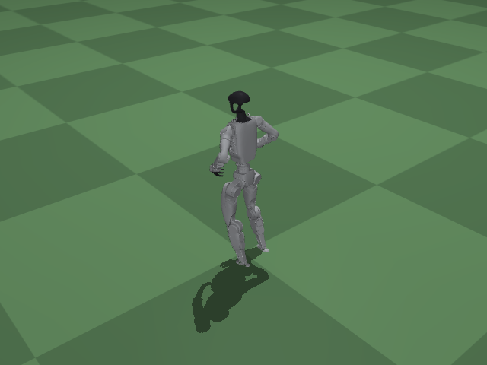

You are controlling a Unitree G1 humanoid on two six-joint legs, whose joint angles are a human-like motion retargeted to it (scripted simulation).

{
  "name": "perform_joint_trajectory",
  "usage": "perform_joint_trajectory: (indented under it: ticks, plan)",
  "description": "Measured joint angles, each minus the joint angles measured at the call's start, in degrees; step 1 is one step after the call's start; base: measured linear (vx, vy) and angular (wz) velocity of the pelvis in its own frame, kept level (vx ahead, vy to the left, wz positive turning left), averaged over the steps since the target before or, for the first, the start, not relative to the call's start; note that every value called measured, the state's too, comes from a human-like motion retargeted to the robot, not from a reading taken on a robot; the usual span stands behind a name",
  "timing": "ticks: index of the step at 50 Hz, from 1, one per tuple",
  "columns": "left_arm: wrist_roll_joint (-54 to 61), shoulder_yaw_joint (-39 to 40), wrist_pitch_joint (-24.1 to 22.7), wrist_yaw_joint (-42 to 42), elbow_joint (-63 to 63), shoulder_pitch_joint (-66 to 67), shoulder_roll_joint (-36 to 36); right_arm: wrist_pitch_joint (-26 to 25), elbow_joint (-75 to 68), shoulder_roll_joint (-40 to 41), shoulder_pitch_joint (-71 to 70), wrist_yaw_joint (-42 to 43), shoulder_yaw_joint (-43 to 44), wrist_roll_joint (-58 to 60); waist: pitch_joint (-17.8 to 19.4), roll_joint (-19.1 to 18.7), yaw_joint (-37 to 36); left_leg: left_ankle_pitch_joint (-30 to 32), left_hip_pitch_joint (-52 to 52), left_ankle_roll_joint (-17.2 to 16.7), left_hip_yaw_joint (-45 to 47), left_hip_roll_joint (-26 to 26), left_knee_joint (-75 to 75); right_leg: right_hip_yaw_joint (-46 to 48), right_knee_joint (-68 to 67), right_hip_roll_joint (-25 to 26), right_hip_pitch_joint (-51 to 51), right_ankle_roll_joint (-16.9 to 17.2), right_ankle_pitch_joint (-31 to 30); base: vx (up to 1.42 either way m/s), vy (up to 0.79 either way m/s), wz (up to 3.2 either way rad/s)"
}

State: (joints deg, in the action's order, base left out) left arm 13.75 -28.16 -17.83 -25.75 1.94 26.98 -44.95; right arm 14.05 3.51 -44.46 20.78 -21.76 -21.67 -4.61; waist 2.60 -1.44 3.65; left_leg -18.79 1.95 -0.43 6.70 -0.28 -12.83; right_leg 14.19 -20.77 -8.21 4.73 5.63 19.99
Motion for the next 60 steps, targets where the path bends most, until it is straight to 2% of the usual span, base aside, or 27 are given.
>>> perform_joint_trajectory:
  ticks: [15,43,60]
  plan:
    - [1.3,-1.4,0.6,0.4,1.2,0.2,-0.4,-0.9,0.1,-0.3,-0.2,-0.7,-1.7,-1.9,-1.2,1.0,-0.6,0.7,1.2,0.7,0.5,-1.0,0.8,-0.7,-2.6,-1.2,2.9,0.1,0.9,0.00,0.00,0.00]
    - [-0.2,-5.1,1.8,0.9,2.4,-1.5,-0.7,-3.0,0.7,-1.8,2.4,-1.5,-2.3,-2.6,-5.4,0.8,-1.5,5.0,1.4,2.1,-0.6,-3.6,9.0,-0.8,-5.2,-3.5,7.5,-0.9,1.5,0.00,0.00,0.00]
    - [4.7,-7.1,3.0,1.4,3.3,-2.1,0.3,-3.7,1.7,-2.6,5.7,-2.6,-2.1,-5.2,-6.8,0.4,-1.8,6.8,1.0,2.0,-1.8,-4.7,12.2,0.1,-7.4,-4.9,8.4,-1.8,2.1,0.00,0.00,0.00]
